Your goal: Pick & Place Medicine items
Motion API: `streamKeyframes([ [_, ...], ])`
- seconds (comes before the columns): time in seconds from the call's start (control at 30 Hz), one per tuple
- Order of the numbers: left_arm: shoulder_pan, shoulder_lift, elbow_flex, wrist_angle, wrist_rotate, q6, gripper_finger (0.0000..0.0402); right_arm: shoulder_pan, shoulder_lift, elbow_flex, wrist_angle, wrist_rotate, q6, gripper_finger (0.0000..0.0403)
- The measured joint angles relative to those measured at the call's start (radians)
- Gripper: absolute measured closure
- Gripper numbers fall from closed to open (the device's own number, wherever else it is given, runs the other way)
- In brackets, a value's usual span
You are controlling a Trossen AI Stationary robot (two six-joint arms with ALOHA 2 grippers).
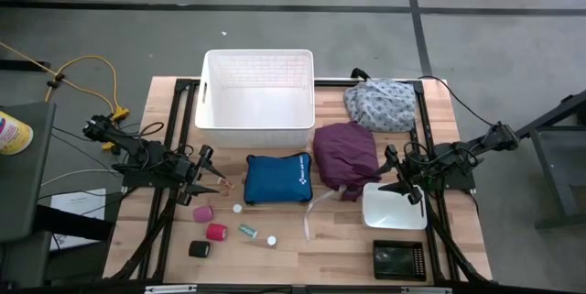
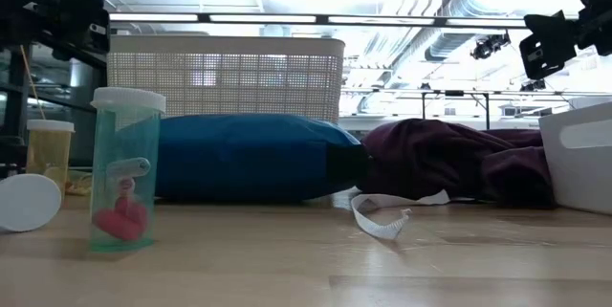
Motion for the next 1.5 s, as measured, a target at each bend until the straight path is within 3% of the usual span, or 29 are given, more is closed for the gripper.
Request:
streamKeyframes([
  [0.7,0.0,0.0,0.0,0.01,-0.001,-0.035,0.0201,0.0,0.0,0.0,0.0,0.0,0.0,0.0192],
  [0.97,0.0,0.027,0.07,-0.014,-0.083,-0.082,0.0201,0.0,0.0,0.0,0.0,0.0,0.0,0.0192],
  [1.23,0.0,0.23,0.273,-0.072,-0.099,-0.093,0.0201,0.0,0.0,0.0,0.0,0.0,0.0,0.0192],
  [1.5,-0.001,0.532,0.582,-0.396,-0.142,-0.277,0.0201,0.0,0.0,0.0,0.0,0.0,0.0,0.0192],
])
